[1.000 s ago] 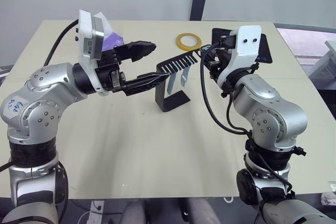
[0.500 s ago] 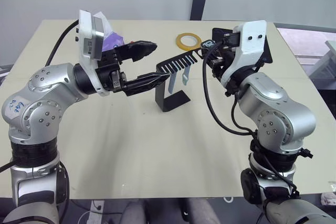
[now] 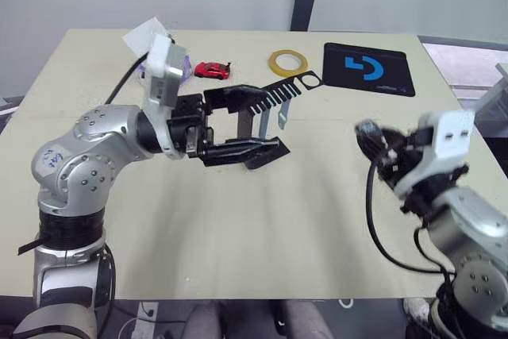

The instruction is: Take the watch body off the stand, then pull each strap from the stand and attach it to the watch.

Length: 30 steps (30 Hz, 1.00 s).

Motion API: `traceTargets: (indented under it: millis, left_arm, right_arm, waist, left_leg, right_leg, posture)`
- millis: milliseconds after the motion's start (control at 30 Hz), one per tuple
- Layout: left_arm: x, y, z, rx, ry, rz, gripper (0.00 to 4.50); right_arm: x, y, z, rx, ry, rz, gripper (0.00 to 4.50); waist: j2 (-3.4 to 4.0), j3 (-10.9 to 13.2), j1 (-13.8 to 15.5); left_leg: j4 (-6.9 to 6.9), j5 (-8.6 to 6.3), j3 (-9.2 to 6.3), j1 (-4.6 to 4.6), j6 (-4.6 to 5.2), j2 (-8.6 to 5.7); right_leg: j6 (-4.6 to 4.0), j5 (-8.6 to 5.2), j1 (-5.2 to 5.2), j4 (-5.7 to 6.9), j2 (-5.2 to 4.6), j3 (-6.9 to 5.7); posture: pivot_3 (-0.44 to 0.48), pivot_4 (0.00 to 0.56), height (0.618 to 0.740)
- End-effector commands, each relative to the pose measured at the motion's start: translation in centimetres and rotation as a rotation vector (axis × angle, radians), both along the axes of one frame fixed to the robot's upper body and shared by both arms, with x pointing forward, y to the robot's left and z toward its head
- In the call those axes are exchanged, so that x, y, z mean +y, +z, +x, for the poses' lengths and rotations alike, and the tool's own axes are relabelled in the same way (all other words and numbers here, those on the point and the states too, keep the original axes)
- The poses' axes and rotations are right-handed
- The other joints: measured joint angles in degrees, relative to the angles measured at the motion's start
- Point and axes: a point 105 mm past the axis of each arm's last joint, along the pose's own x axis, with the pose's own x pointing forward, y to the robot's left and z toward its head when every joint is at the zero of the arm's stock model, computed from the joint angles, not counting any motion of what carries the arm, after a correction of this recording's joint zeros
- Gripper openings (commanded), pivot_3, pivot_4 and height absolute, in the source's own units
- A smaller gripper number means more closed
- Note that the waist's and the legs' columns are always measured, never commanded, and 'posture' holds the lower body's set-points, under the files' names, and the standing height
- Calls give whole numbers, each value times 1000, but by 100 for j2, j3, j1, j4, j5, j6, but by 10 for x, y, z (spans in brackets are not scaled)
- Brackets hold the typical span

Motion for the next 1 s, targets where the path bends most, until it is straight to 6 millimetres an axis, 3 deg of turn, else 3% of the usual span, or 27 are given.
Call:
traceTargets:
  millis: [33,367,633,1000]
  left_arm:
    - [-2,5,-4,-26,-43,-1,4500]
    - [-5,-8,-15,6,-137,73,4500]
    - [-3,-17,-20,19,-164,124,4500]
    - [-4,-19,-20,12,-157,138,4500]
  right_arm:
    - [2,14,-19,-121,-37,-39,1497]
    - [-20,-37,-25,-37,-172,-15,1497]
    - [-37,-73,-16,-22,-237,-30,1497]
    - [-44,-93,-11,9,-216,-10,1497]
  waist:
    - [1,0,-45]
    - [0,0,-16]
    - [1,0,-19]
    - [1,0,-9]
  left_leg:
    - [0,1,6,2,2,-2]
    - [-2,-1,0,22,8,-2]
    - [-2,-2,1,26,10,-3]
    - [-1,-4,0,28,14,-2]
  right_leg:
    - [0,0,0,2,1,6]
    - [0,-1,25,-6,12,5]
    - [0,-1,28,-5,11,6]
    - [0,-1,29,-2,9,6]
  posture:
    - [0,150,738]
    - [0,150,738]
    - [0,150,738]
    - [0,150,738]
